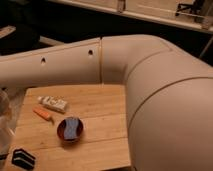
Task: Place the ceramic cup over the eraser
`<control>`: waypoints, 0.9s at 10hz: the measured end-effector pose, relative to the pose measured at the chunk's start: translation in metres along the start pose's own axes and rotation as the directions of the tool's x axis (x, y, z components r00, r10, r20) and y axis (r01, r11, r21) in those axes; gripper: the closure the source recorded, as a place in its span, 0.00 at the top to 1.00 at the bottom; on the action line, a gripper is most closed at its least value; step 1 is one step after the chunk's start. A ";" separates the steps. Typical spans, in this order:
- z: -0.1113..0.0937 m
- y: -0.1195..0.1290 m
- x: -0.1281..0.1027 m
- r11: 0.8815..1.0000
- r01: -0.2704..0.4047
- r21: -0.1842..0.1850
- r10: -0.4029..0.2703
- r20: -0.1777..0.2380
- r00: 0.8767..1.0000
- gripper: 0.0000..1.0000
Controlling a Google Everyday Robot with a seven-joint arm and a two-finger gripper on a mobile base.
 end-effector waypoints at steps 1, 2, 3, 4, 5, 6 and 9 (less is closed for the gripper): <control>0.006 0.006 0.004 1.000 0.013 -0.003 -0.013 -0.002 1.000 0.00; 0.013 0.010 0.009 1.000 0.026 0.001 -0.026 -0.012 1.000 0.00; 0.022 0.011 0.014 0.999 0.038 0.011 -0.038 -0.029 0.999 0.00; 0.027 0.010 0.015 0.999 0.048 0.020 -0.047 -0.039 0.998 0.00; 0.035 0.012 0.016 0.998 0.059 0.024 -0.057 -0.053 0.997 0.00; 0.043 0.012 0.017 0.997 0.065 0.029 -0.063 -0.065 0.996 0.00; 0.050 0.007 0.020 0.998 0.043 0.051 -0.040 -0.053 0.998 0.00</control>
